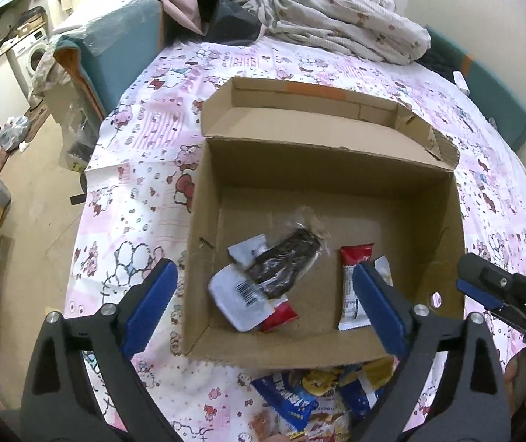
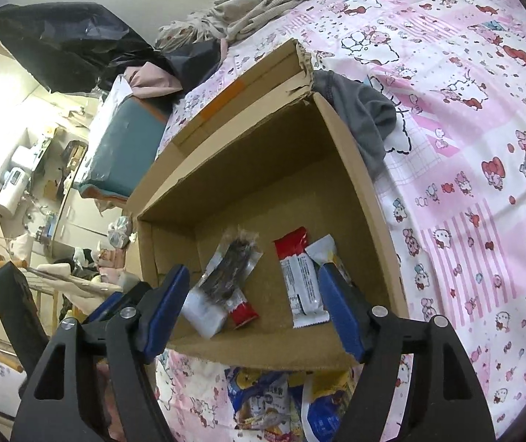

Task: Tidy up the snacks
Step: 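Move both tools back toward the remaining snack pile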

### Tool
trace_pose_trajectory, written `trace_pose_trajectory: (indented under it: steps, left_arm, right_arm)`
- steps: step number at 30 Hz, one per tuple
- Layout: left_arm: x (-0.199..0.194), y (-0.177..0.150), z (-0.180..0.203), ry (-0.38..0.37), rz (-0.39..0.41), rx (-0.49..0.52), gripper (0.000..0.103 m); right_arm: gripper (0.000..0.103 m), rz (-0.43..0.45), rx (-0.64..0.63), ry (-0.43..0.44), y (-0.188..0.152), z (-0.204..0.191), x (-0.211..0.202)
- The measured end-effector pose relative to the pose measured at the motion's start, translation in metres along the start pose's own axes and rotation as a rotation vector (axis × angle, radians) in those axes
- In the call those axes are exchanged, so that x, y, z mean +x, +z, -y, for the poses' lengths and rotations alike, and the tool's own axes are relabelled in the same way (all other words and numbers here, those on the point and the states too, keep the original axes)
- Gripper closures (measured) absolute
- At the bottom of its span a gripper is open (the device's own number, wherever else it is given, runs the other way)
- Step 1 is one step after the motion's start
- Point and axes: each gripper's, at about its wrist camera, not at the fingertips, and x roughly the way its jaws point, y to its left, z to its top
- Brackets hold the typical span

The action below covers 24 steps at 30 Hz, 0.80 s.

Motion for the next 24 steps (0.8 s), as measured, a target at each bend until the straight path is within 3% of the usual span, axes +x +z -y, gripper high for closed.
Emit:
trace_pose_trajectory:
  steps: [17,24]
  left_arm:
    - [-0.031,-0.056,-0.035,-0.001,-0.032,0.034,0.009]
    - [-0.042,-0.084,-0.054,0.002,-0.045,-0.013,0.009]
  right_arm:
    - [0.028,-0.013,-0.014,-0.039,-0.046,-0.001,-0.029]
    - [0.028,-0.047,-0.008,-0.054,-0.072,0.003,-0.036]
